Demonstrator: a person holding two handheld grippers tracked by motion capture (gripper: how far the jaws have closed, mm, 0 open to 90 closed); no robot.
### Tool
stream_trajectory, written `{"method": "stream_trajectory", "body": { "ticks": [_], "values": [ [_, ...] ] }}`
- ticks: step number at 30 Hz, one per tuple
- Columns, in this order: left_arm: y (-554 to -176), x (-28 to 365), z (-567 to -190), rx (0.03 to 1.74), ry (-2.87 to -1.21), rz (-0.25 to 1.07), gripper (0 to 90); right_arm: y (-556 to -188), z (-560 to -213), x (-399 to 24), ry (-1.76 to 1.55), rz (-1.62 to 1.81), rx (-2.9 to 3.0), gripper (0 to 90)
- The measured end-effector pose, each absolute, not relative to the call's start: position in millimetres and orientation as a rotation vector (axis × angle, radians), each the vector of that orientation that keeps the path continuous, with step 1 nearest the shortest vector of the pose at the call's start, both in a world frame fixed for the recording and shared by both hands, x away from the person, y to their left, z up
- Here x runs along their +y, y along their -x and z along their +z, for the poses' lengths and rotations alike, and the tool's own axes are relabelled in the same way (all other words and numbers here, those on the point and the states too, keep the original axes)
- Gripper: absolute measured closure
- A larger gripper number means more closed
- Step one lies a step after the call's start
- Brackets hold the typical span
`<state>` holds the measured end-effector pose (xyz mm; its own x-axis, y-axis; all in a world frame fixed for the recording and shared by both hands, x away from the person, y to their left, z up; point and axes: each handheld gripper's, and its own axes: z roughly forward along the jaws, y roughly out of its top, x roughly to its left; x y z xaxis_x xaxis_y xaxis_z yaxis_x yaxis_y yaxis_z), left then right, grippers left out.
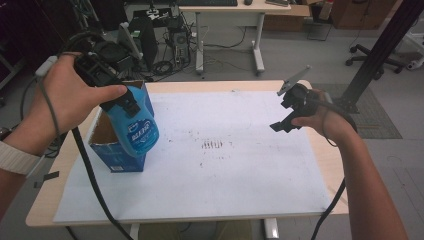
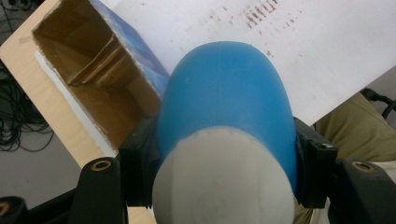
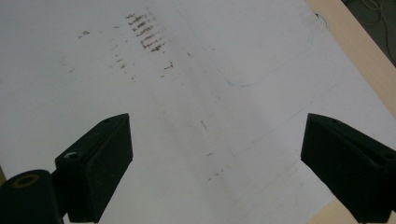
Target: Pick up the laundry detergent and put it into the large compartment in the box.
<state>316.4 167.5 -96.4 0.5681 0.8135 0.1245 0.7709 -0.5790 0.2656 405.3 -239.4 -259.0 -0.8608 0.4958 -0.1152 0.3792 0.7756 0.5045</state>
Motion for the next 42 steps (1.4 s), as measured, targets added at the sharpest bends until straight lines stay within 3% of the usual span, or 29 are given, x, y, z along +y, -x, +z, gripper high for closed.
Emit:
{"method": "stream_trajectory", "body": {
  "ticks": [42],
  "values": [
    [-349,198,-69,1.647,-2.384,0.418,37.7,-415,-264,-240,-0.695,0.703,2.73,9.2]
  ]
}}
